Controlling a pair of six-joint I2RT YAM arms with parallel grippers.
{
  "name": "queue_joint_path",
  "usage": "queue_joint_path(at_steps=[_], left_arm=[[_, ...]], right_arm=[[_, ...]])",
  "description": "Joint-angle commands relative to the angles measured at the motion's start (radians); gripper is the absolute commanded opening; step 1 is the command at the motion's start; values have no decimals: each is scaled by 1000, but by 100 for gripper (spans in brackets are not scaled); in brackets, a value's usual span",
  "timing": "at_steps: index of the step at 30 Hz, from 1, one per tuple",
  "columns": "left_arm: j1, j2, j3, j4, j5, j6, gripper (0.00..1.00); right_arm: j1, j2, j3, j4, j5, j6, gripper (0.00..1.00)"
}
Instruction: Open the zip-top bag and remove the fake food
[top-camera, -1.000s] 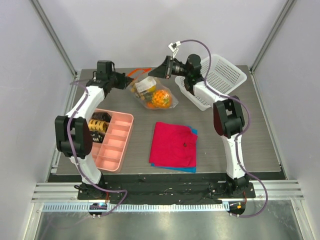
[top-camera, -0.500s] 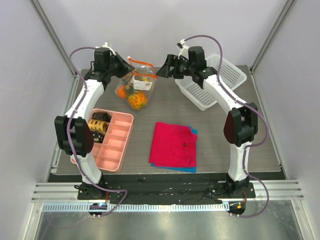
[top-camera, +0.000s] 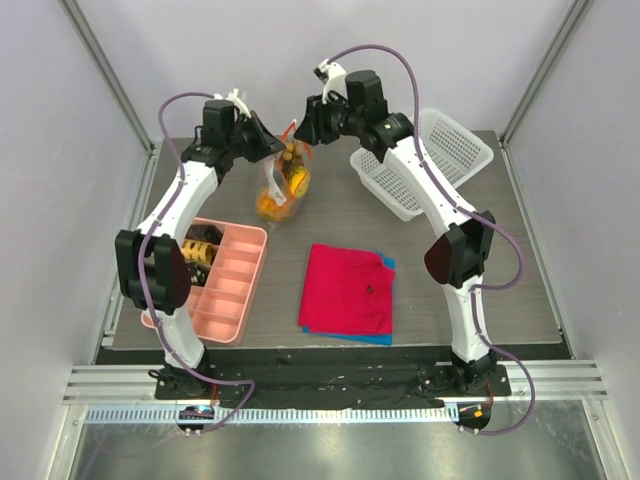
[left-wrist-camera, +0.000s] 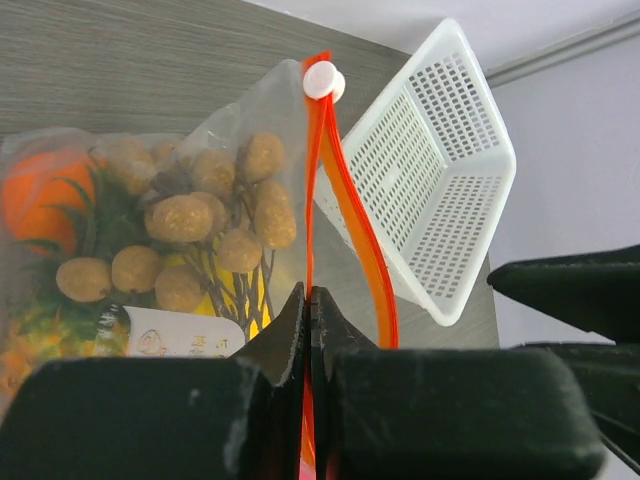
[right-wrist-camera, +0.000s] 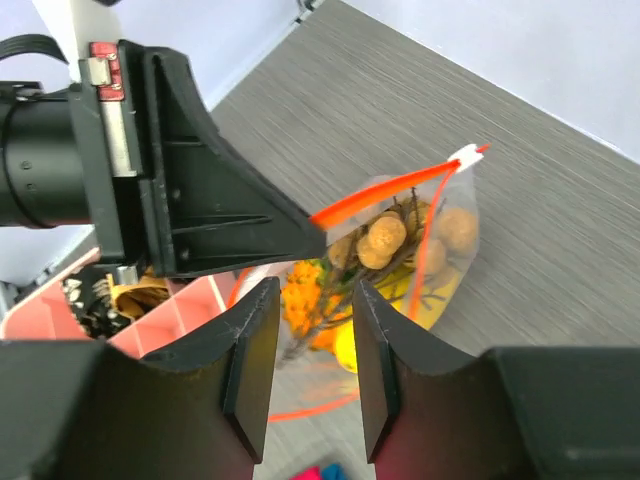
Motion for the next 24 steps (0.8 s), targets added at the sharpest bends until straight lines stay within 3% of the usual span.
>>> queue_joint_path(at_steps=[1, 7, 11, 13, 14, 21, 24], left_arm=[[4, -49, -64, 70, 41, -6, 0], [5, -51, -95, 93, 70, -27, 0], [14, -63, -110, 108, 89, -43, 0], [24, -76, -121, 116, 93, -53, 0], [33, -80, -125, 130, 103, -59, 0], [54, -86, -151, 188, 153, -107, 0], [56, -88, -155, 199, 156, -112, 0]], right_arm=[[20, 20, -15, -121, 61, -63, 40], [69, -63, -125, -106, 204, -36, 45], [101, -98, -140, -107, 316, -25, 53], [112, -97, -116, -135, 341, 0, 53], [115, -86, -102, -150, 353, 27, 48], [120, -26, -46, -189, 316, 172, 41], [120, 23, -42, -179, 278, 234, 47]])
